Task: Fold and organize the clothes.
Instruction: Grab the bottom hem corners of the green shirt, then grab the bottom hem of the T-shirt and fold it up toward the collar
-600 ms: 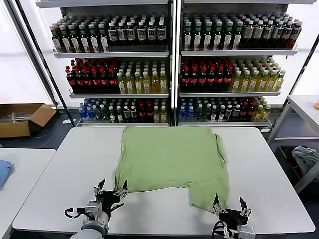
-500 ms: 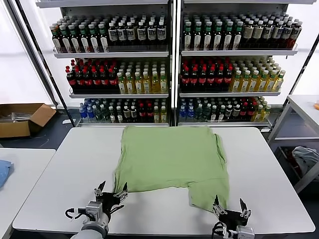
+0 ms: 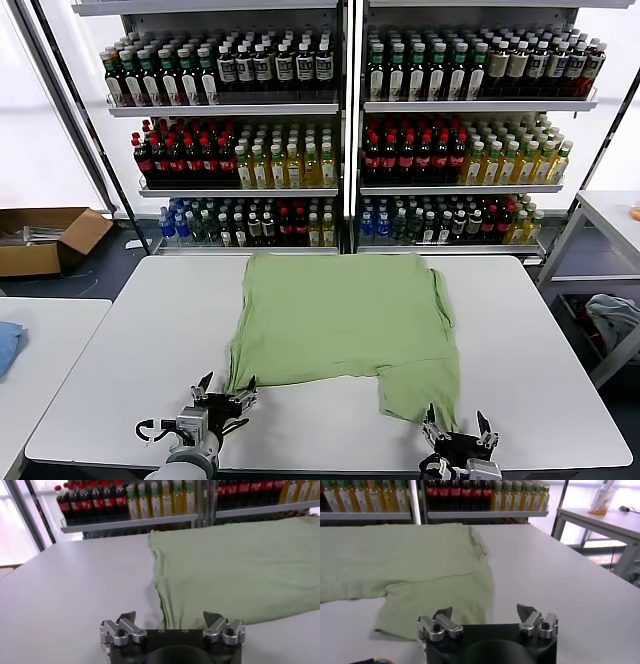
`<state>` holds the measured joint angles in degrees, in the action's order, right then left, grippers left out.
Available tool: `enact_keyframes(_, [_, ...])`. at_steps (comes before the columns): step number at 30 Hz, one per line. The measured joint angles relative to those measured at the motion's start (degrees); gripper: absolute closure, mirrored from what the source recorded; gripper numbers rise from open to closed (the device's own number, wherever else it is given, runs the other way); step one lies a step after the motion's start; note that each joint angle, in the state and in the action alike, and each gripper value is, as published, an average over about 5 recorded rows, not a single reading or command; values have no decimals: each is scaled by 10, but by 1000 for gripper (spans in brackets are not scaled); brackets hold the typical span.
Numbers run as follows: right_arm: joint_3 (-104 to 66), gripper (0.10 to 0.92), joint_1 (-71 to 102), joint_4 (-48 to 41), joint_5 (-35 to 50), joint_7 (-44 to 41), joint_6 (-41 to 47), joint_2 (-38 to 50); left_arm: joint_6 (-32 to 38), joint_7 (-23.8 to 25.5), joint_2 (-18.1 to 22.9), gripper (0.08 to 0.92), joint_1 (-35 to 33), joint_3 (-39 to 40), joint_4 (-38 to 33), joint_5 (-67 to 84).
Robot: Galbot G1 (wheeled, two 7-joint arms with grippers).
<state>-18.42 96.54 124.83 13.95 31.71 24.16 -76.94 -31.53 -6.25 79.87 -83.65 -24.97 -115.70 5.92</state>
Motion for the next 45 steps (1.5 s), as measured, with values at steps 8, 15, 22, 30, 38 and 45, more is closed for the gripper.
enact_keyframes(8, [0,398,-5,-12,1,-4,-2,1,0,0,-2,197,2,1,13,1])
enact_keyframes(15, [2,597,-7,-15,1,-5,-2,2,1,1,-5,381,-3,3,16,2])
enact_keyframes(22, [1,805,-5,-17,3,-12,-9,7,1,2,-5,589,-9,9,15,4])
enact_keyframes(30, [-7,919,-5,-5,4,-33,-34,15,6,2,-2,814,-15,7,11,10])
enact_keyframes(38, [-17,919,-20,3,7,-61,-73,12,28,0,7,916,-12,0,6,24])
enact_keyframes(45, [-26,919,-55,-7,10,-81,-96,12,65,-6,14,916,6,-11,0,46])
